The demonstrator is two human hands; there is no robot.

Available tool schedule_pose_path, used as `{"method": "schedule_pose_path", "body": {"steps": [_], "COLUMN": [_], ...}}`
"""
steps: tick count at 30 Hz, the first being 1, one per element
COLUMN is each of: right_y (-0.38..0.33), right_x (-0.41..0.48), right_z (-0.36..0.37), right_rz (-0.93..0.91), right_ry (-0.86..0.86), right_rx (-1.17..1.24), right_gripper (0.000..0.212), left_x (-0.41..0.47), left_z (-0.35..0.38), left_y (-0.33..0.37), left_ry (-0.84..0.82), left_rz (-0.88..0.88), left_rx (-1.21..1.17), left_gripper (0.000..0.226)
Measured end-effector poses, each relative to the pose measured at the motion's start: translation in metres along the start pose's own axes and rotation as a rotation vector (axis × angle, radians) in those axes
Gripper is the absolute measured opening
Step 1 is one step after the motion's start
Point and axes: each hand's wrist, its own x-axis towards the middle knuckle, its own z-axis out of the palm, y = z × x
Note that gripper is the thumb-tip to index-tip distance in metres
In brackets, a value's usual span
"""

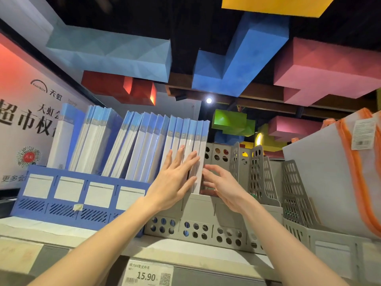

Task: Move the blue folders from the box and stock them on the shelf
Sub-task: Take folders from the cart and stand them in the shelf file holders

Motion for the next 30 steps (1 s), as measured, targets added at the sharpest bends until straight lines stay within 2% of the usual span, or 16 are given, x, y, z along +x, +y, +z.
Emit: {"method": "schedule_pose_path", "body": {"steps": [2,6,15,19,22,25,30], "right_y": [0.000,0.001,-0.008,-0.030,-0.046,-0.059,-0.084], "right_x": [-0.001,0.001,-0.003,-0.017,-0.034,-0.052,-0.116], "right_z": [0.001,0.005,0.023,0.034,0.036,0.037,0.064], "right_rz": [-0.029,-0.071,-0.031,0.072,0.164,0.191,0.123], "right_ry": [0.037,0.106,0.229,0.254,0.240,0.233,0.202], "right_rx": [0.025,-0.010,-0.154,-0.101,-0.086,-0.083,0.078], "right_gripper": [0.029,0.030,0.037,0.025,0.019,0.023,0.024], "left_x": [0.000,0.001,-0.001,-0.003,-0.005,-0.008,-0.043], "left_z": [0.001,0.007,0.013,-0.001,-0.021,-0.052,-0.120], "left_y": [0.000,-0.002,-0.002,0.008,0.017,0.030,0.075], "left_ry": [0.021,0.034,0.062,0.015,-0.045,-0.059,0.096], "left_rz": [-0.032,-0.037,-0.048,-0.121,-0.254,-0.331,-0.477], "left_rx": [-0.028,-0.033,-0.025,-0.158,-0.351,-0.458,-0.500], "left_gripper": [0.057,0.059,0.061,0.062,0.047,0.037,0.019]}}
